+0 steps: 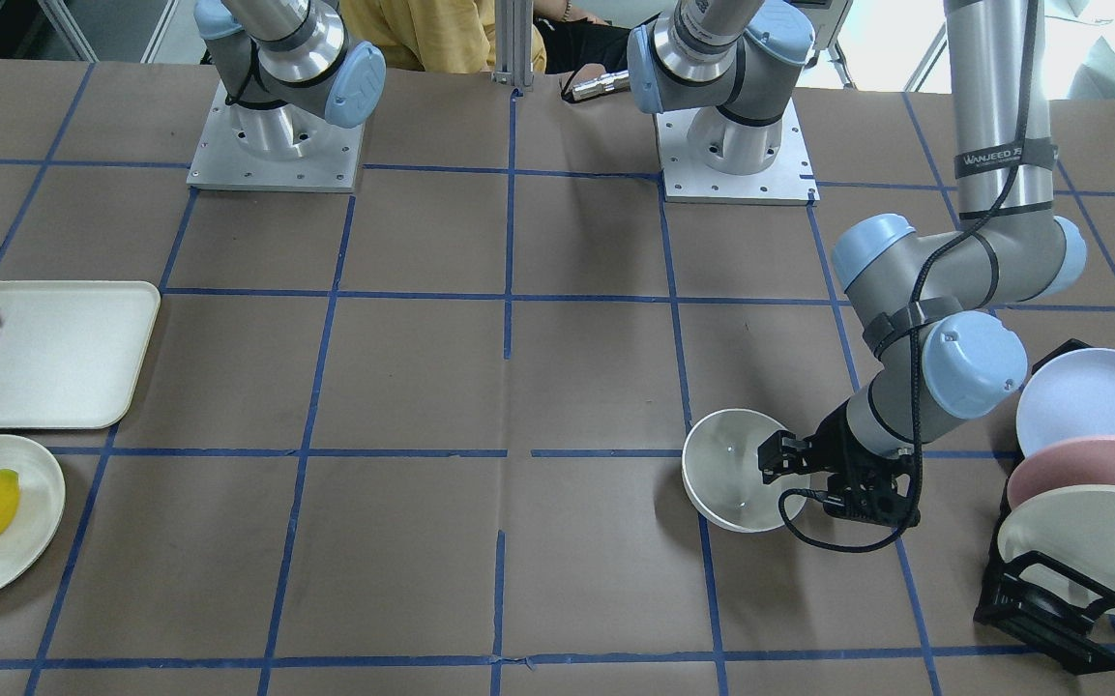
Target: Place bowl and put lemon in it
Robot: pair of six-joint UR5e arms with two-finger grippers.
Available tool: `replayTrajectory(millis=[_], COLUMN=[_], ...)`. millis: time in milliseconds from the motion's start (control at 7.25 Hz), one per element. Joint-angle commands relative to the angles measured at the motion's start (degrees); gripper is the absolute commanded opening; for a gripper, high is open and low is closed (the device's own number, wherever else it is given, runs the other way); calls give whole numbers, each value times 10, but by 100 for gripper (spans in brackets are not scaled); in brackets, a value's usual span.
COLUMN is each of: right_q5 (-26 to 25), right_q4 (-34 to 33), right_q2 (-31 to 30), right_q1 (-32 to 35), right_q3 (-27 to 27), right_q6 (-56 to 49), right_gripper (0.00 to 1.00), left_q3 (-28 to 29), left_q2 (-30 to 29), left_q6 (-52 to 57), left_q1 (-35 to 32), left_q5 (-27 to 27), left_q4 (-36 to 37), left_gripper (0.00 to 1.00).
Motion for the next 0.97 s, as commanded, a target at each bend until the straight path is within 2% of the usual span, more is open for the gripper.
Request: replayTrajectory(millis=[0, 276, 552, 828], right_q5=[0, 1, 0, 1], right_q4=[-67, -88, -102, -110], right_q2=[50, 76, 100, 106], right_q1=[0, 5, 5, 5], right_q3=[0, -5, -5, -1], right_q6=[0, 13, 14, 15], right_gripper=[100, 100, 100, 99], left_q3=[-1, -1, 26, 30], left_q2=[-2, 3, 21, 41], left_q6=[-4, -28, -50, -140], left_q1=[1, 1, -3, -54], left_q5=[-1, -2, -22, -41], left_q4=[-3, -5, -67, -89], left_gripper=[0, 0, 0, 0])
